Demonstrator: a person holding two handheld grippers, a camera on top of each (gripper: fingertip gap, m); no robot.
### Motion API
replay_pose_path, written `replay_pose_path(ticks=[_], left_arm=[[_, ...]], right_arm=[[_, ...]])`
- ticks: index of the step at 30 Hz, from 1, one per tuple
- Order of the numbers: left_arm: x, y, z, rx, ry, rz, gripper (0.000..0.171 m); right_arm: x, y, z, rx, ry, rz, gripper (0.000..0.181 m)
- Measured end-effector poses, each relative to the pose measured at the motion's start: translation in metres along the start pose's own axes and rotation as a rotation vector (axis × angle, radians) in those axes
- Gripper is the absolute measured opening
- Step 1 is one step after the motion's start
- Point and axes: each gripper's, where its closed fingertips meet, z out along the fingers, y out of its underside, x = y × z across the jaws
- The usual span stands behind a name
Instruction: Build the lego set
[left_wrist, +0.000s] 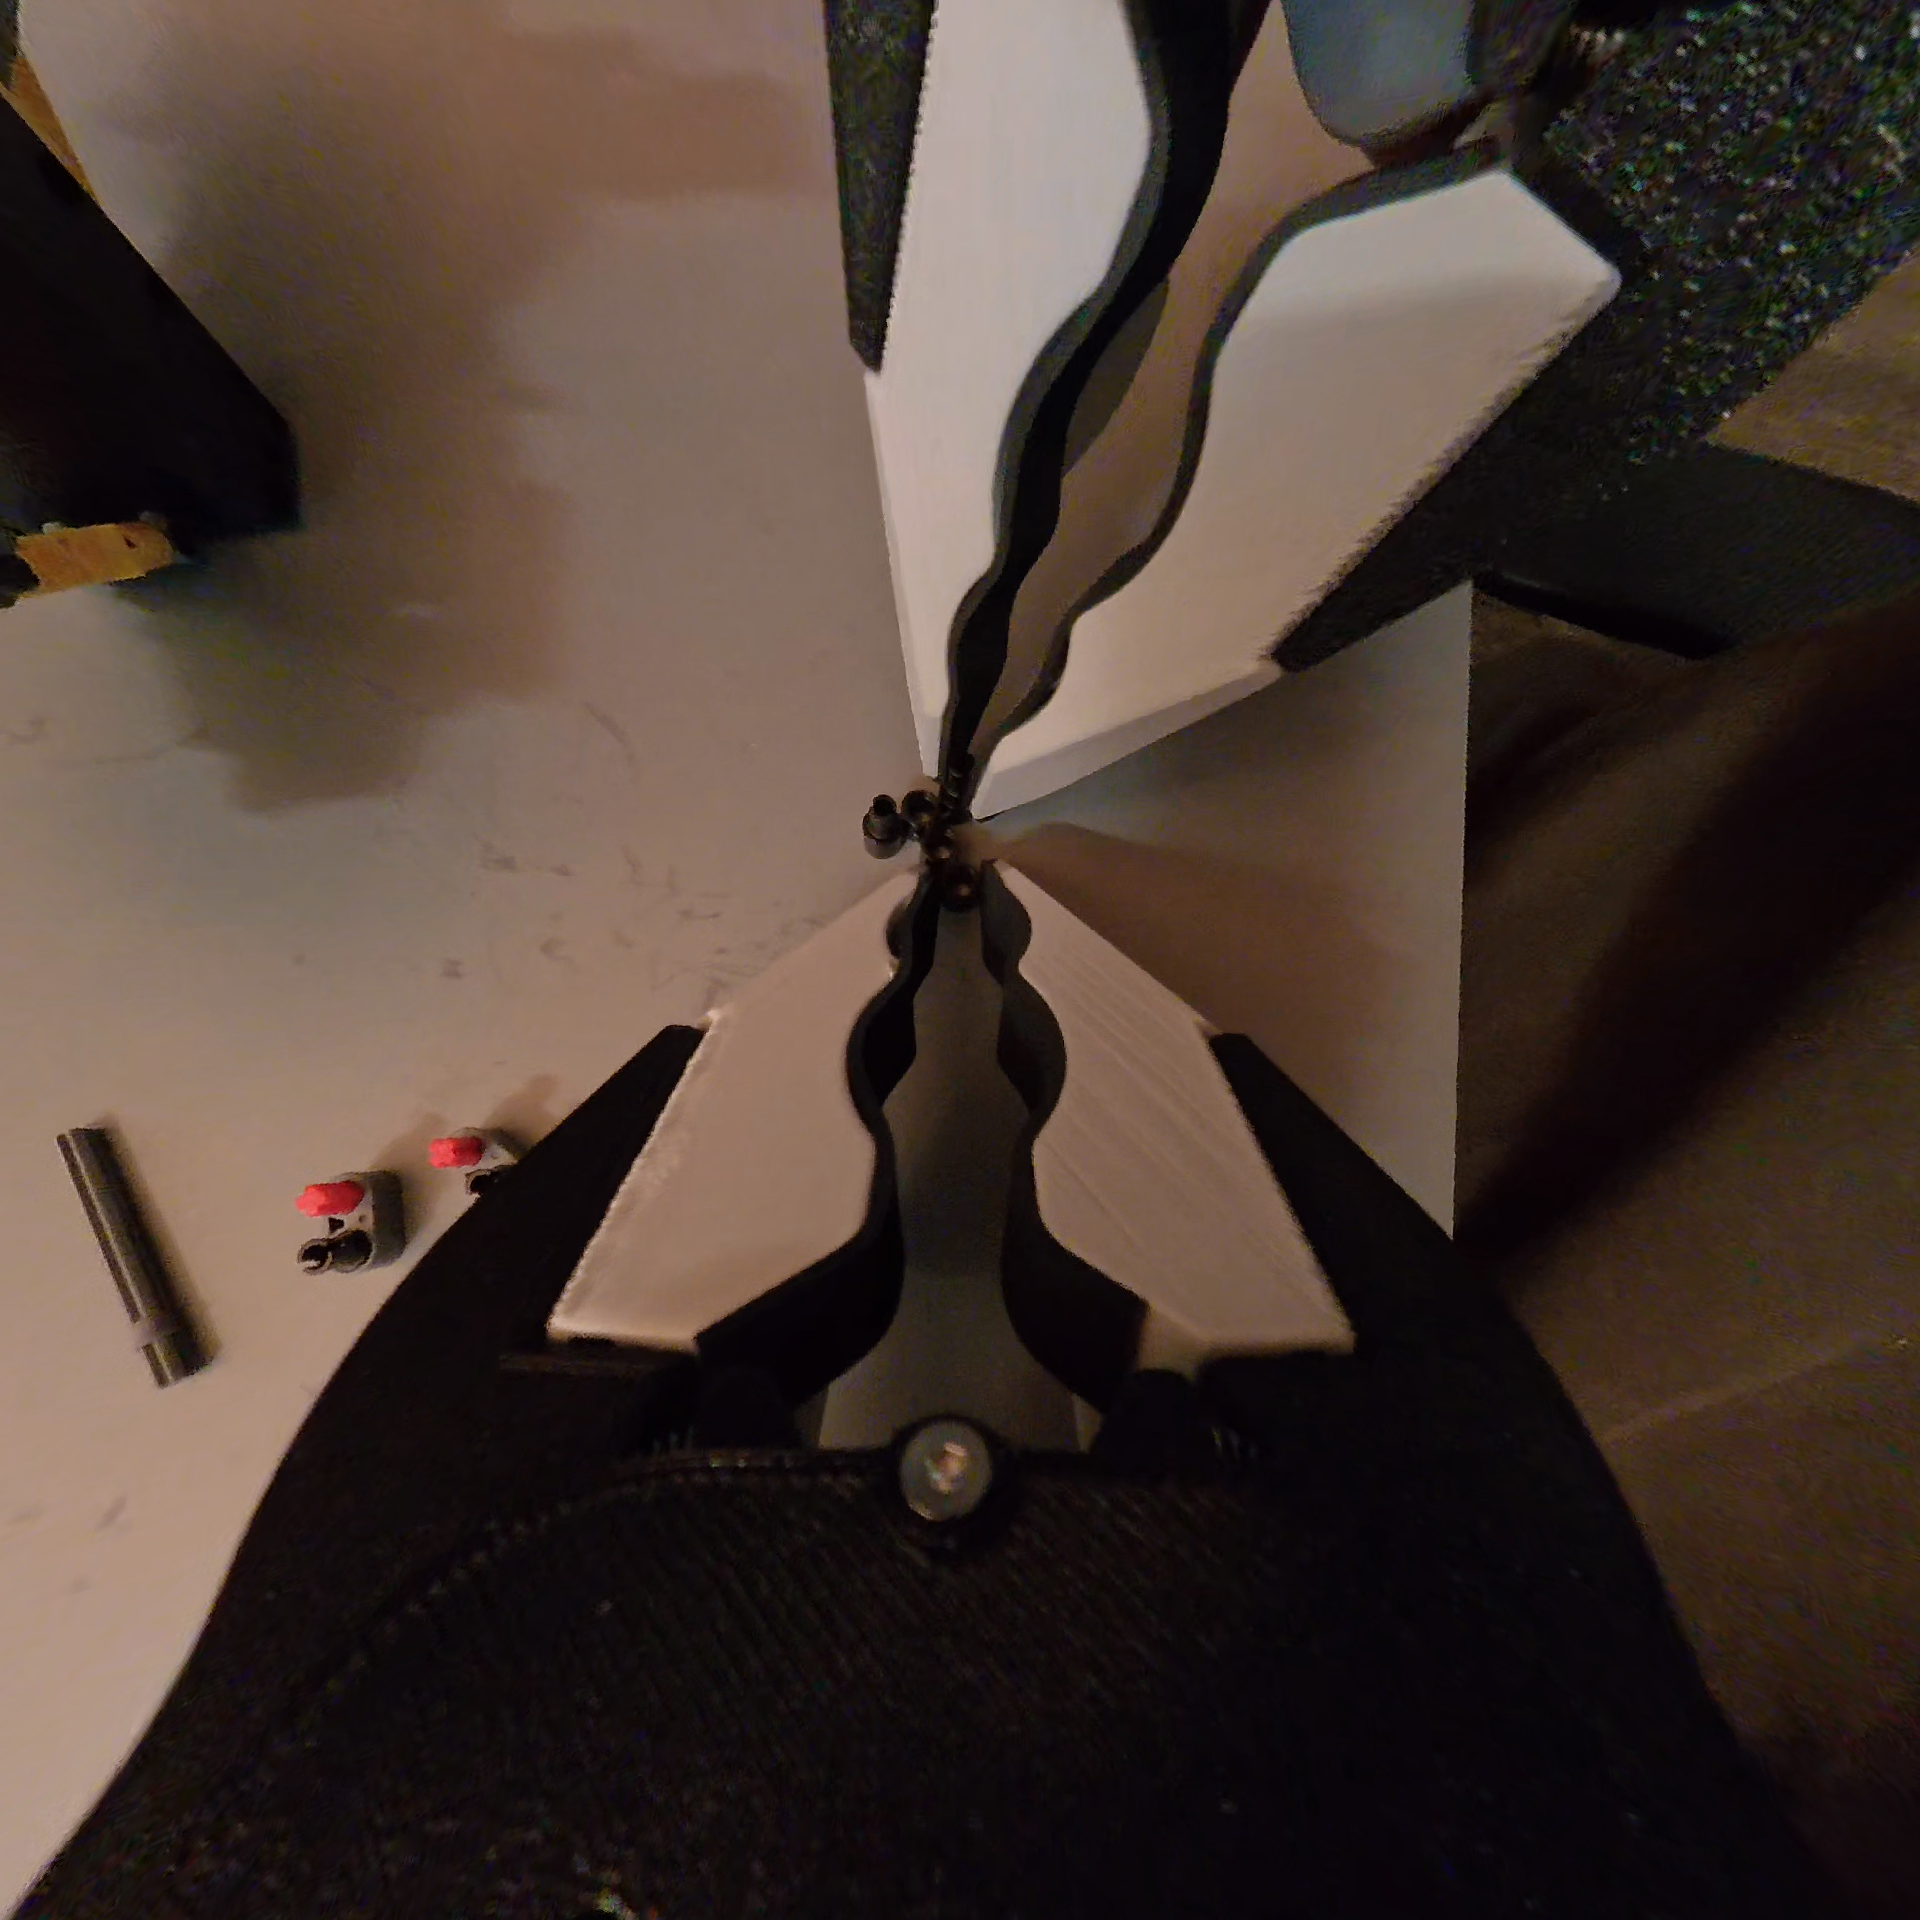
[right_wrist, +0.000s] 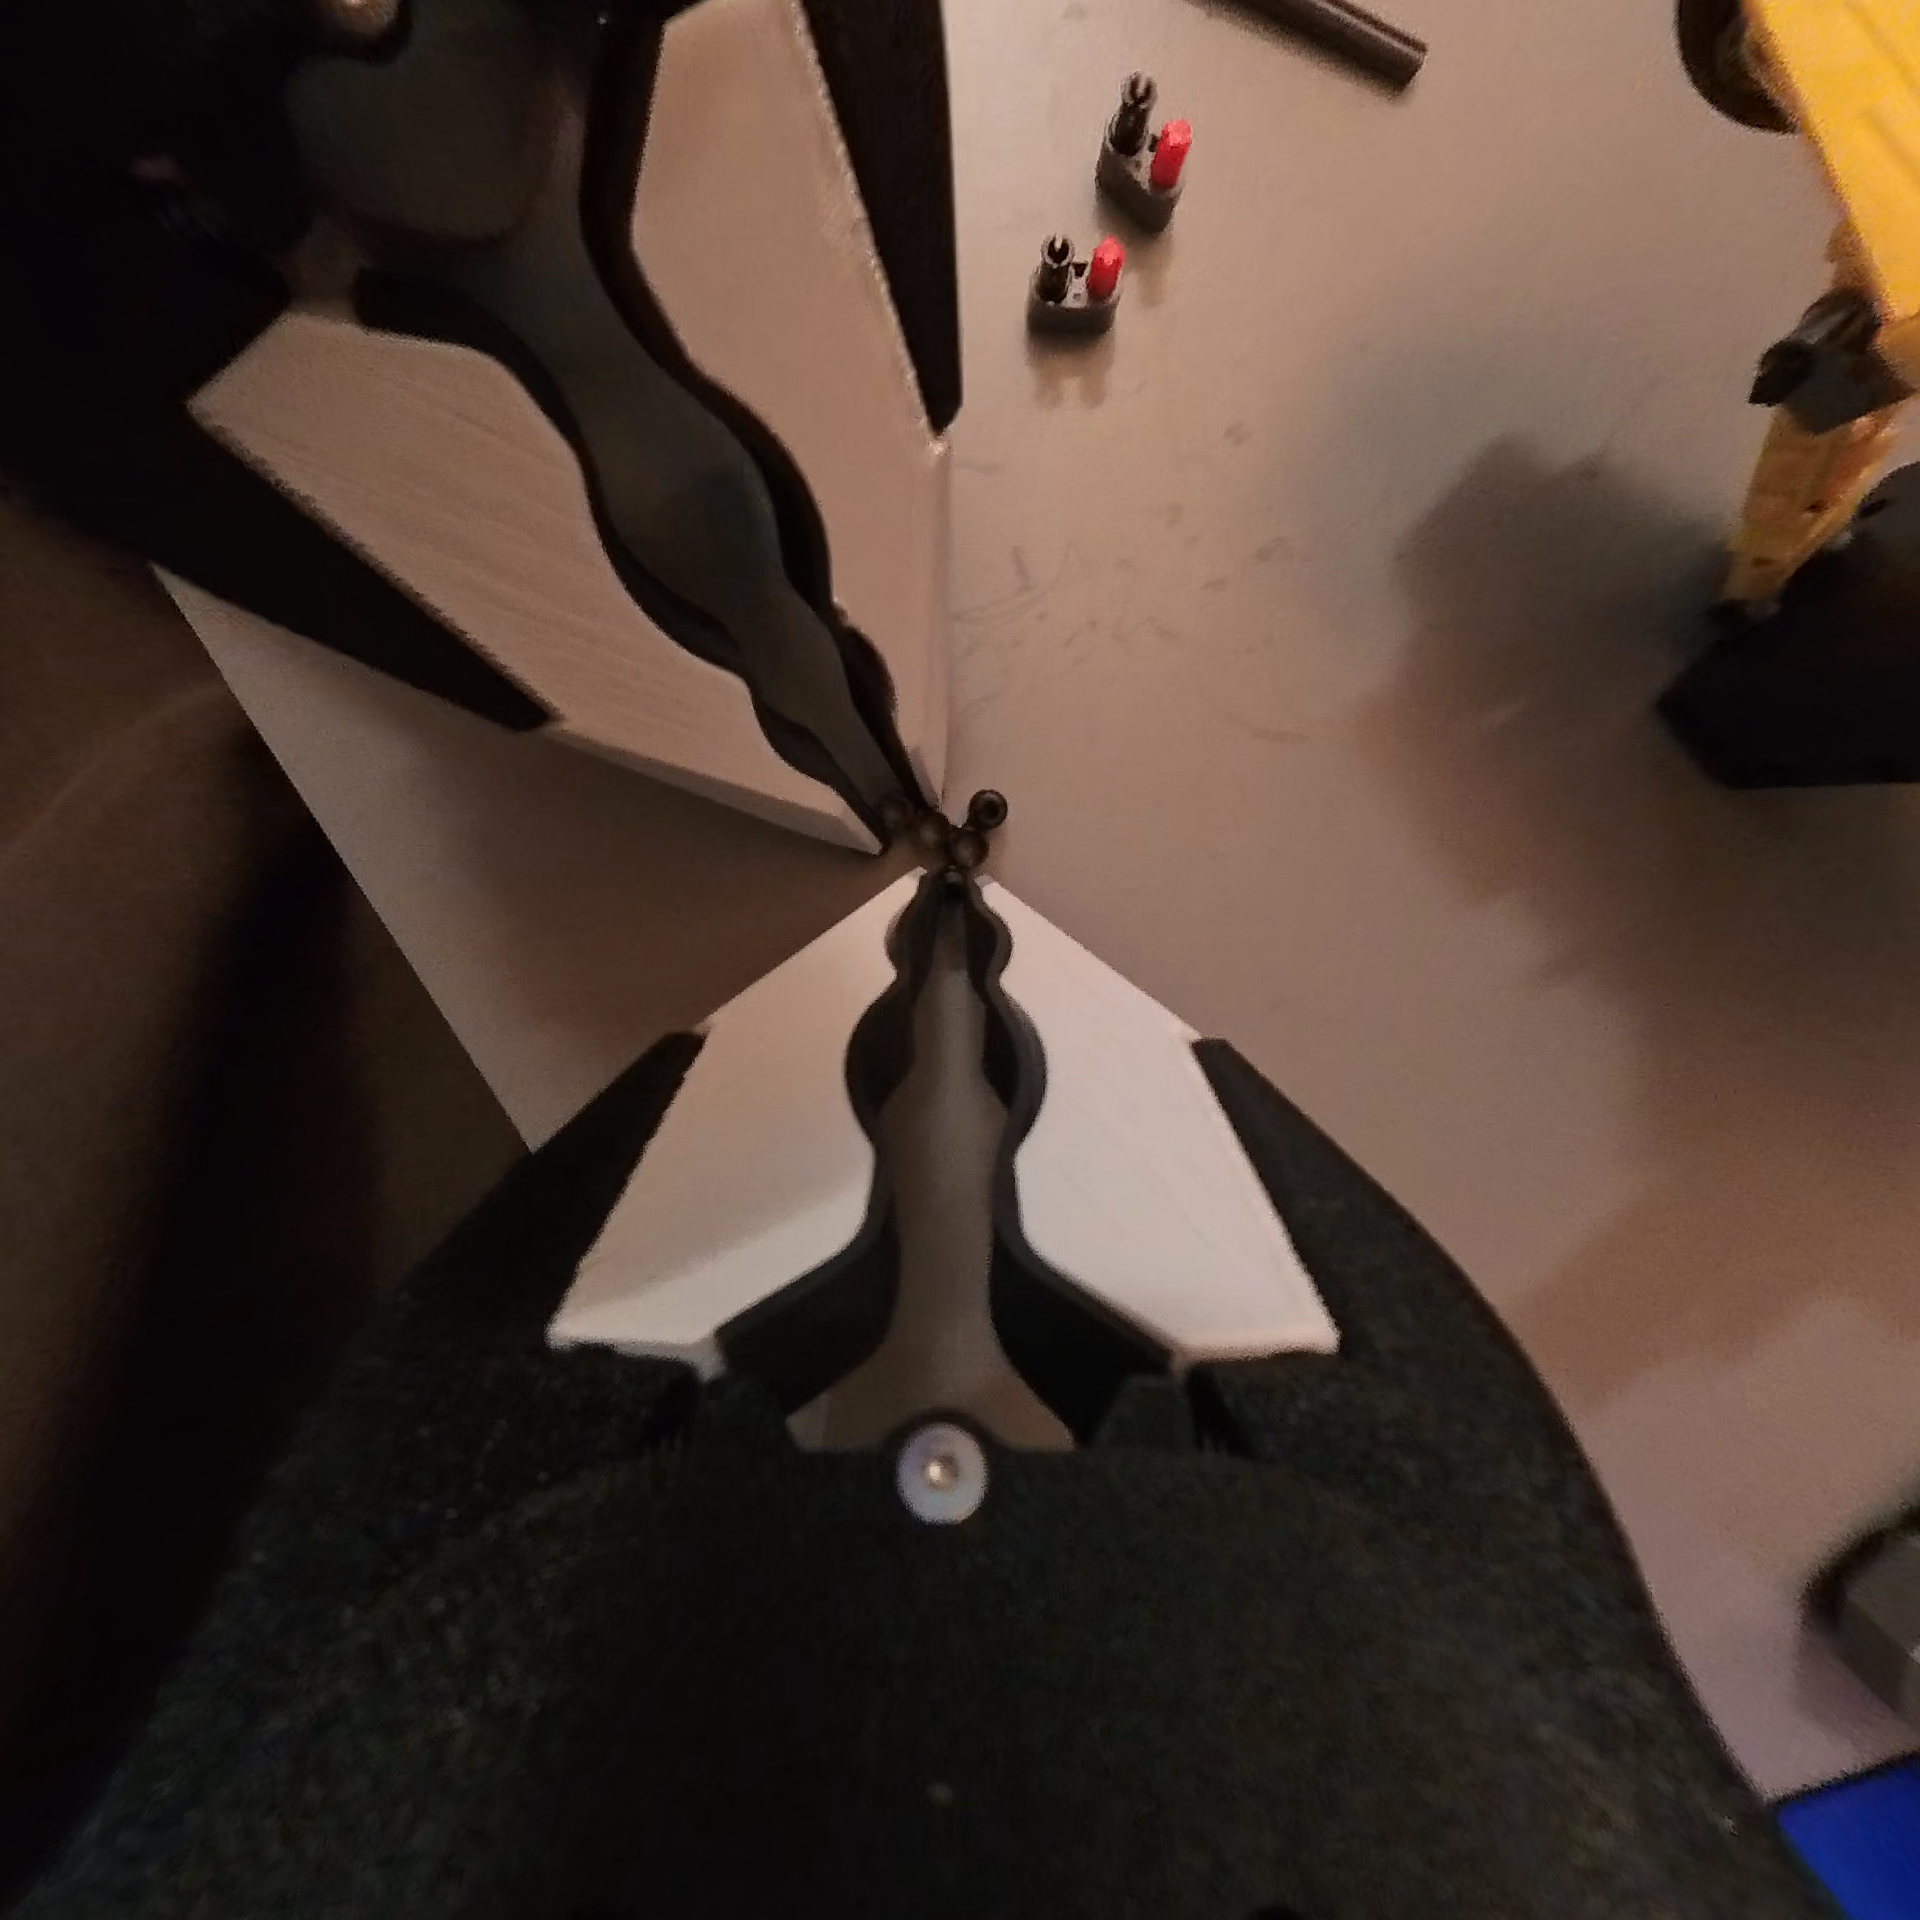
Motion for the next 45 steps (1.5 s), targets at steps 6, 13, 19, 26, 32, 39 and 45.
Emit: replay_pose_path(ticks=[6, 13, 19, 26, 32, 39, 45], left_arm=[[0.0, 0.0, 0.001, -0.001, -0.011, 0.011, 0.004], [0.0, 0.0, 0.001, -0.001, -0.003, 0.002, 0.004], [0.0, 0.0, 0.001, -0.002, -0.006, 0.004, 0.004], [0.0, 0.0, 0.0, -0.001, 0.001, -0.004, 0.004], [0.0, 0.0, 0.001, -0.001, -0.008, 0.006, 0.003], [-0.008, 0.0, 0.0, 0.0, -0.059, -0.007, 0.003], [-0.014, -0.001, -0.001, 0.007, -0.112, -0.01, 0.003]], right_arm=[[-0.004, -0.003, -0.009, 0.113, -0.025, 0.01, 0.015], [-0.001, -0.006, -0.015, 0.186, -0.005, 0.004, 0.007], [-0.001, -0.005, -0.009, 0.15, 0.008, -0.044, 0.004], [-0.001, -0.004, -0.005, 0.145, 0.001, -0.043, 0.003], [-0.001, -0.004, -0.006, 0.174, -0.004, -0.003, 0.004], [-0.023, 0.003, -0.004, 0.208, -0.164, 0.127, 0.006], [-0.01, -0.01, -0.027, 0.361, -0.162, 0.175, 0.009]])
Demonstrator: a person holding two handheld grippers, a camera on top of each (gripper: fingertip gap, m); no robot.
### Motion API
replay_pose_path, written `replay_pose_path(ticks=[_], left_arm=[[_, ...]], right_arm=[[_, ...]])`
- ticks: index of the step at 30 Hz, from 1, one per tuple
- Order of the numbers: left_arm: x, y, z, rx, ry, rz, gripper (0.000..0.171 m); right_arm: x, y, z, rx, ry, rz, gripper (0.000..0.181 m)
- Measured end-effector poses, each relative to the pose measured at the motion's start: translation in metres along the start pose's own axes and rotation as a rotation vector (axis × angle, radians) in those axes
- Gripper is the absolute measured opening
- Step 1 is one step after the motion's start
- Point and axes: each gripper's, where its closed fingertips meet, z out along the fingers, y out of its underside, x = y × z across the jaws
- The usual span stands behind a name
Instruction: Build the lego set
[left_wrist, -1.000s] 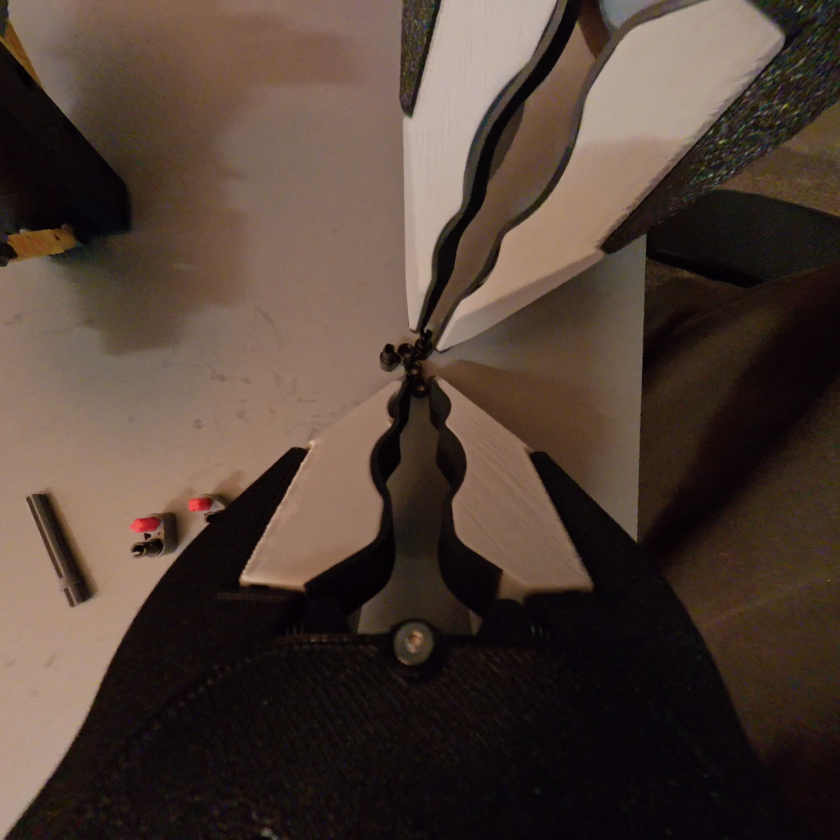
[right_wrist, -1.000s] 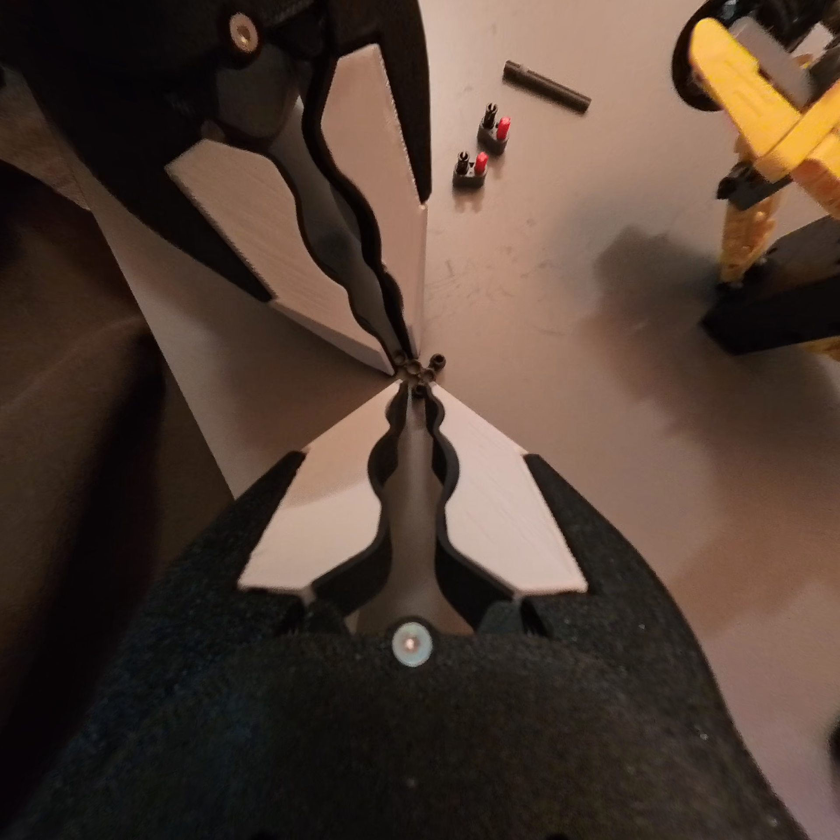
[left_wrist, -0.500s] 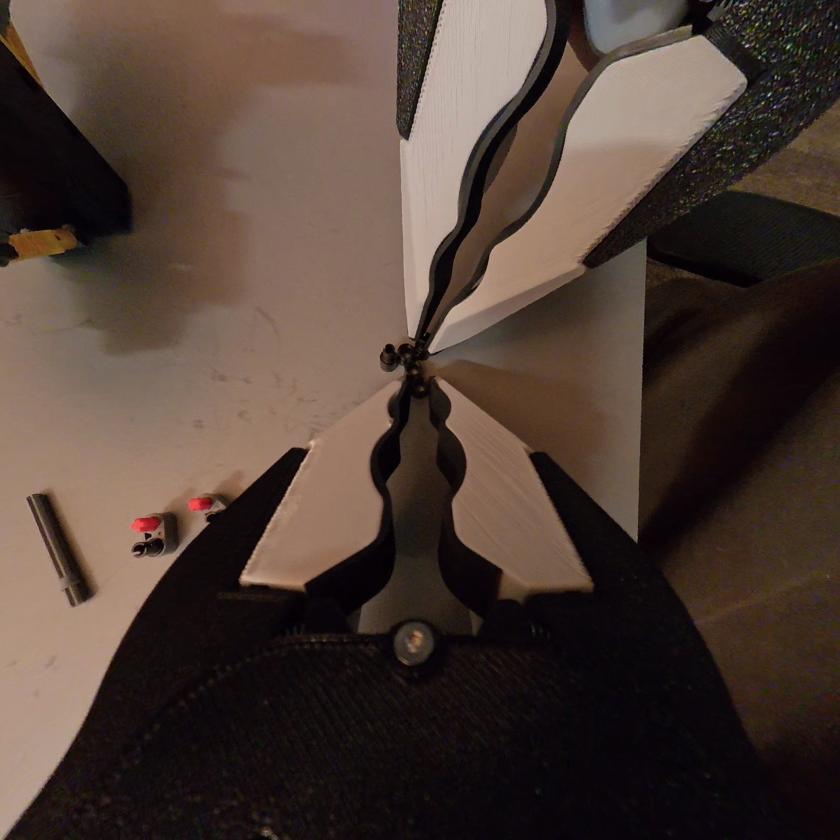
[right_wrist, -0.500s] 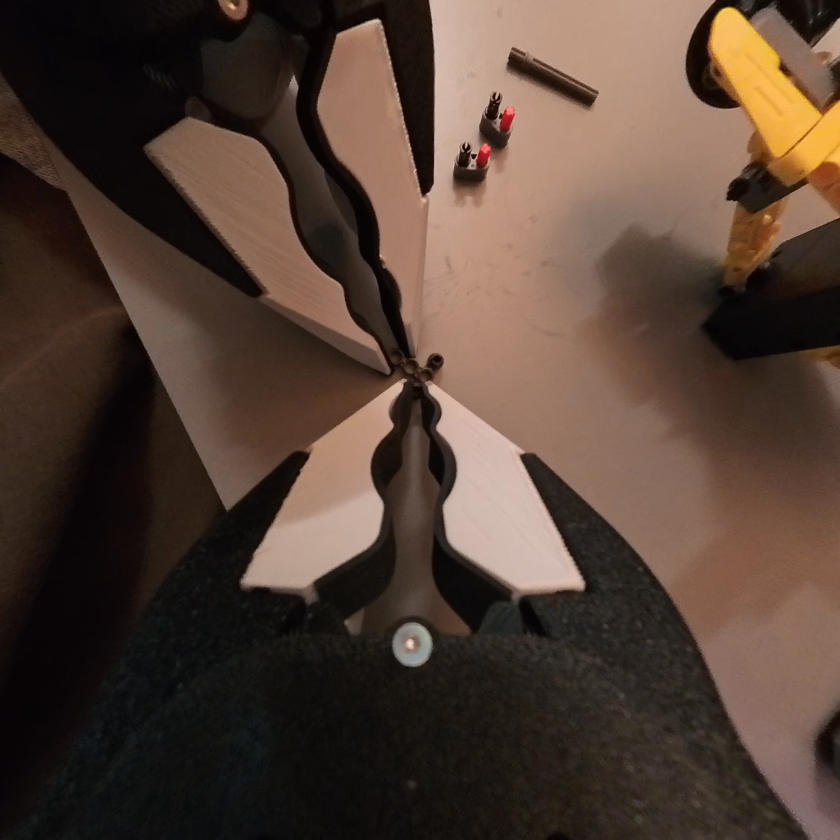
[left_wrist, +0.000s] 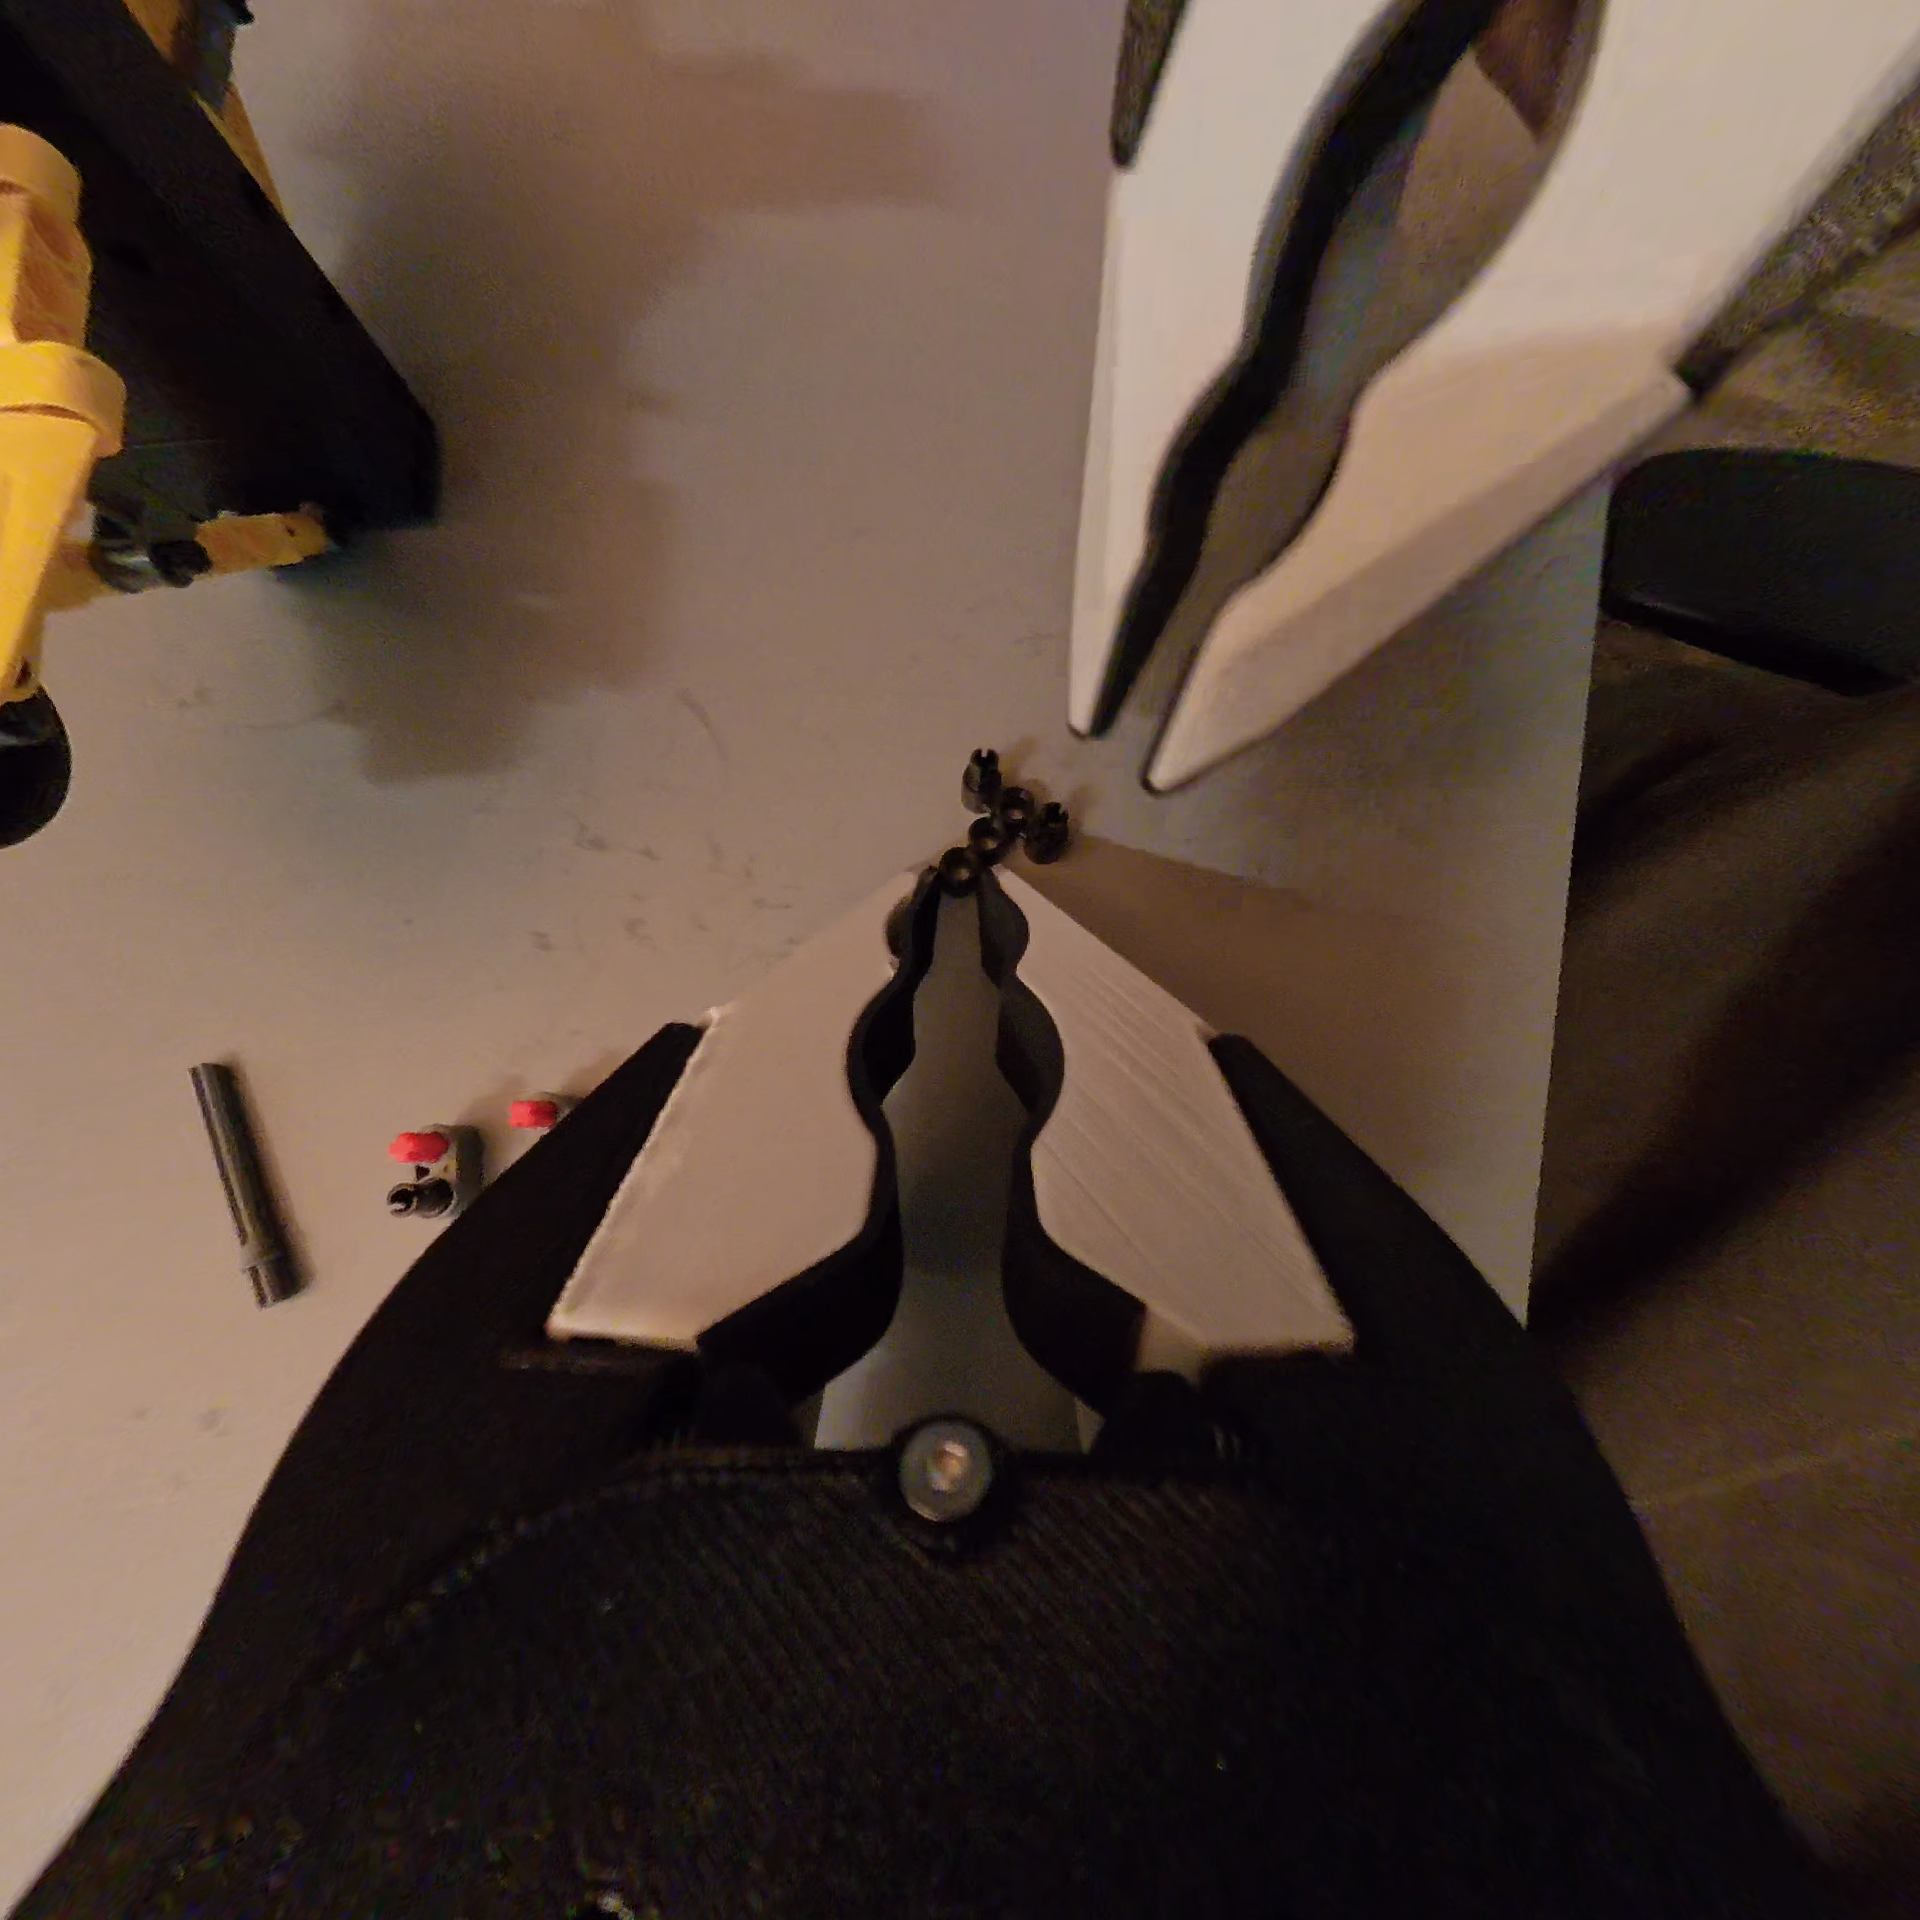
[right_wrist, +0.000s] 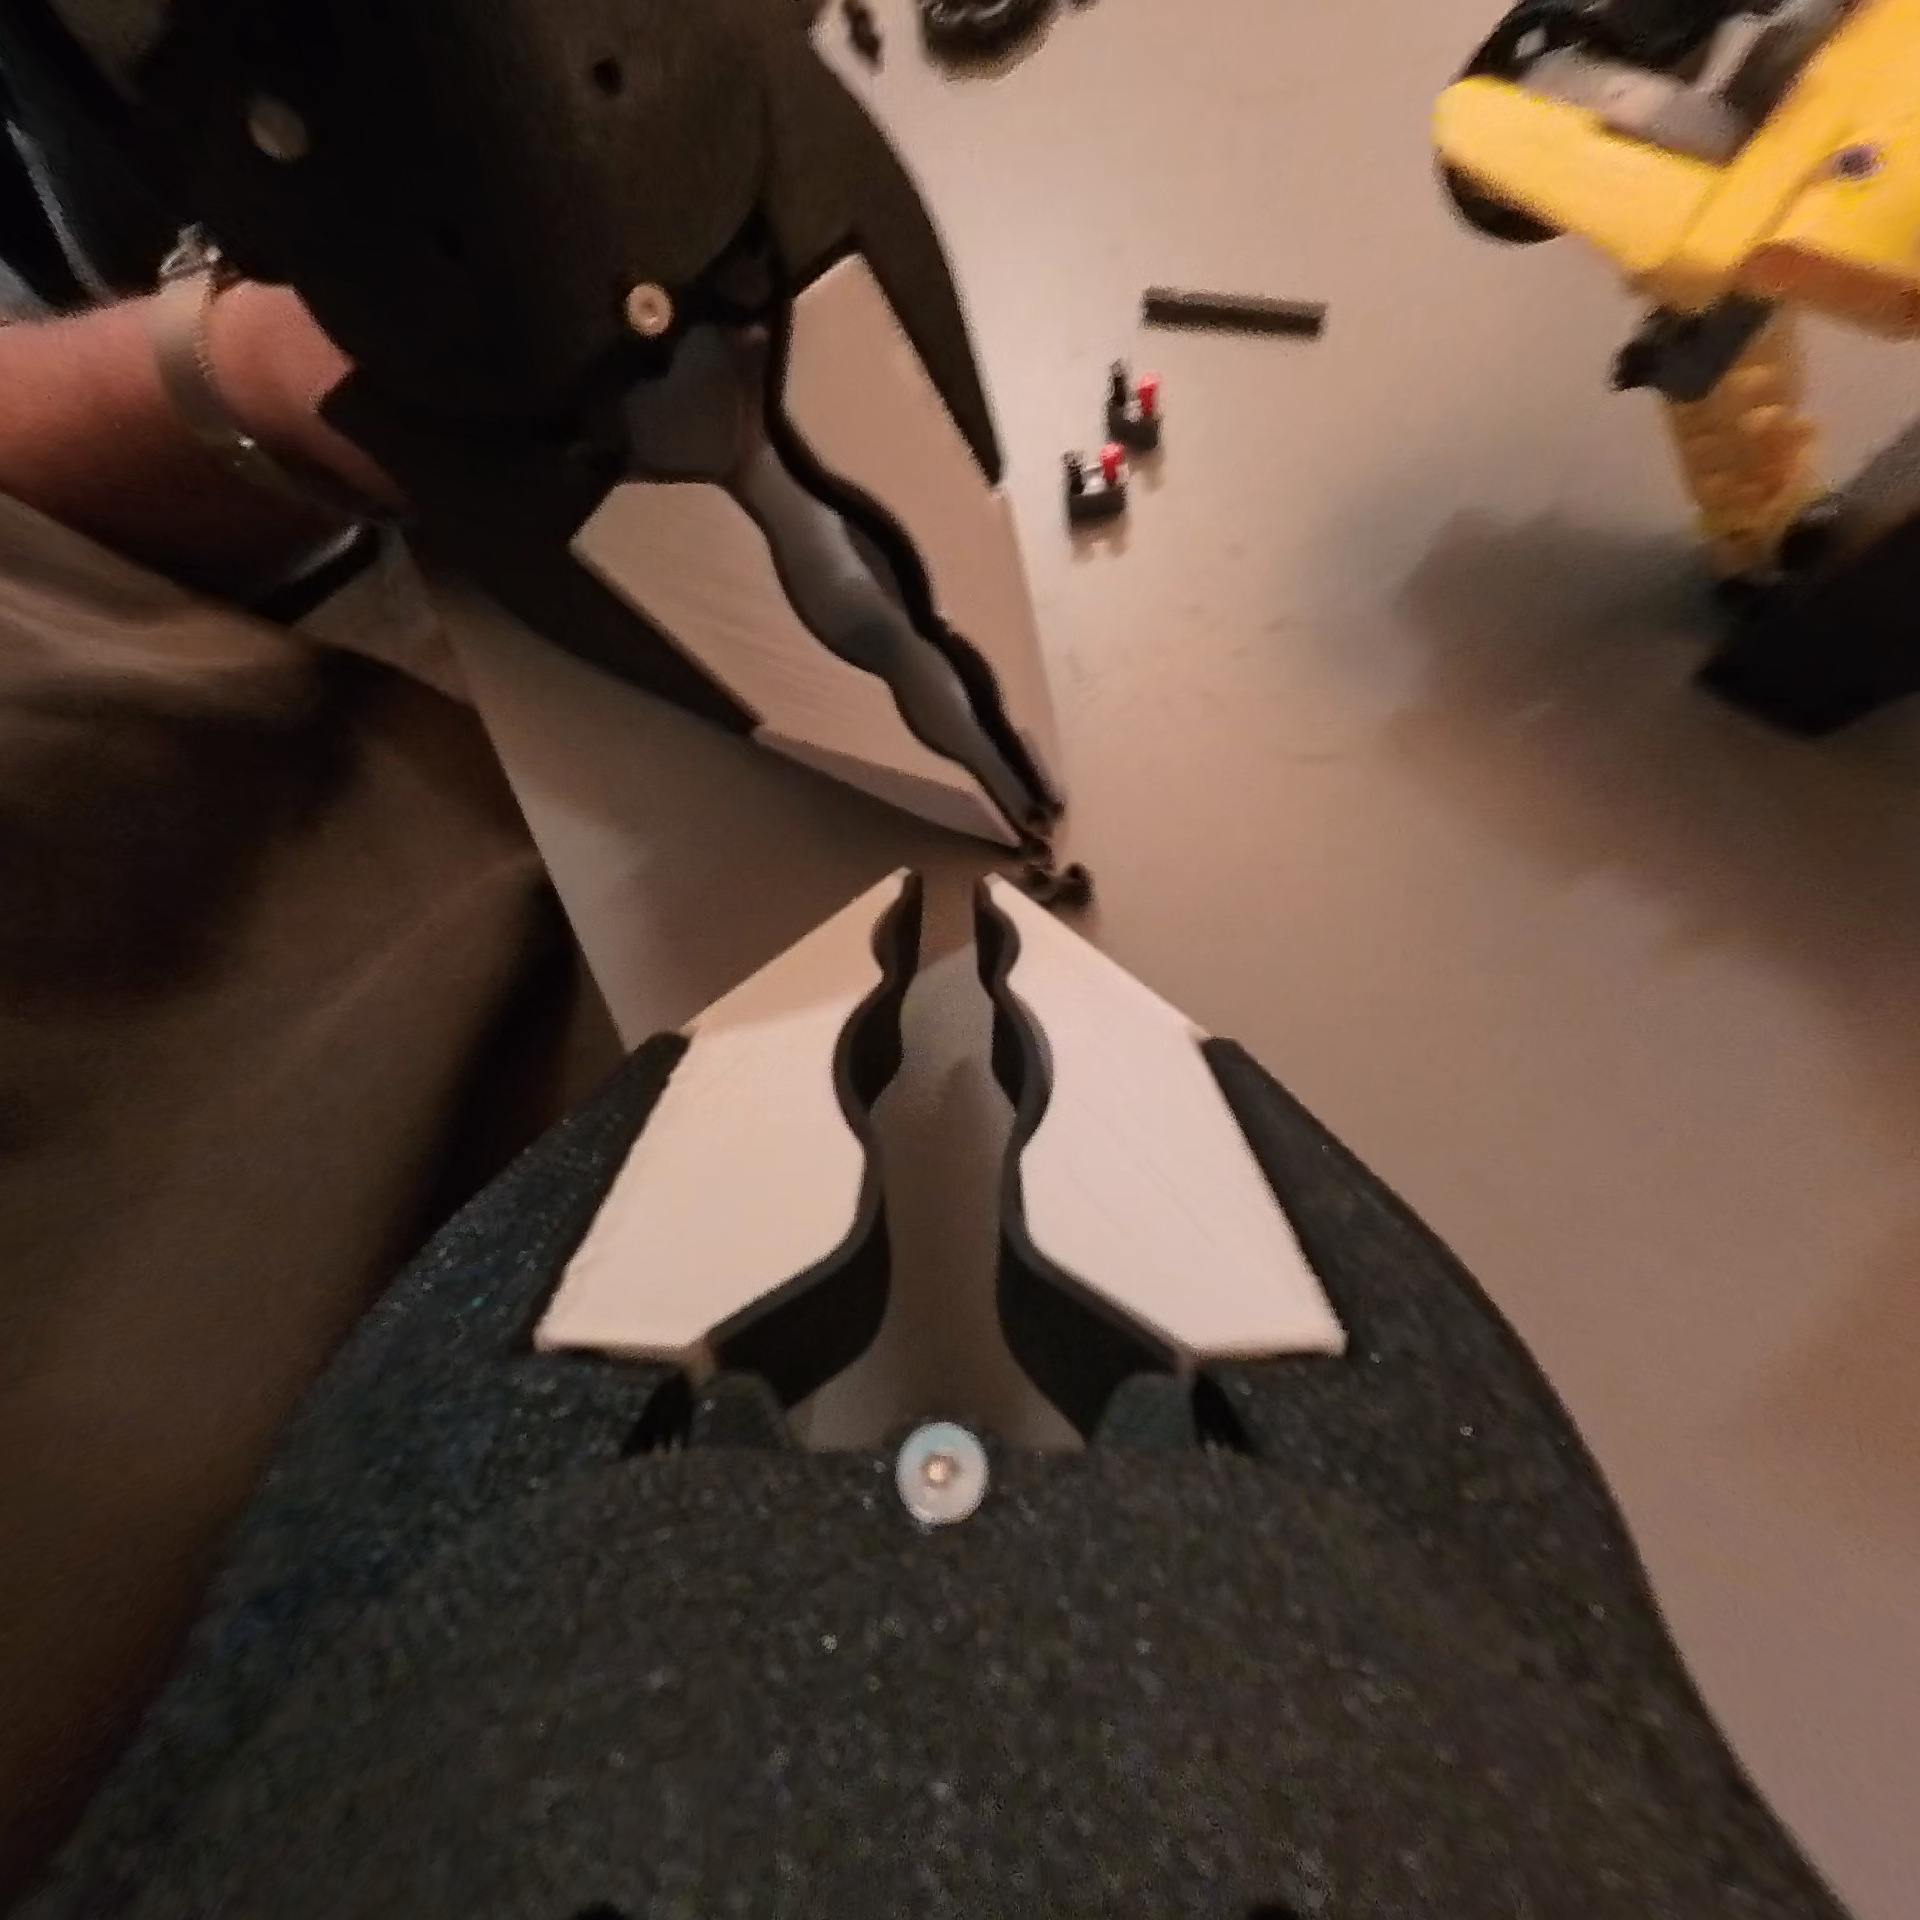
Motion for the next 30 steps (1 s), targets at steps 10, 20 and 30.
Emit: replay_pose_path(ticks=[10, 20, 30], left_arm=[[-0.009, -0.003, -0.004, 0.03, -0.003, -0.082, 0.008], [-0.054, -0.006, -0.044, 0.2, -0.17, -0.193, 0.003], [-0.091, 0.003, -0.094, 0.343, -0.165, -0.359, 0.008]], right_arm=[[-0.001, 0.011, 0.027, -0.02, -0.024, -0.015, 0.015], [0.016, 0.001, 0.007, 0.098, 0.004, 0.001, 0.014], [0.024, -0.015, 0.015, 0.197, -0.034, 0.002, 0.033]])
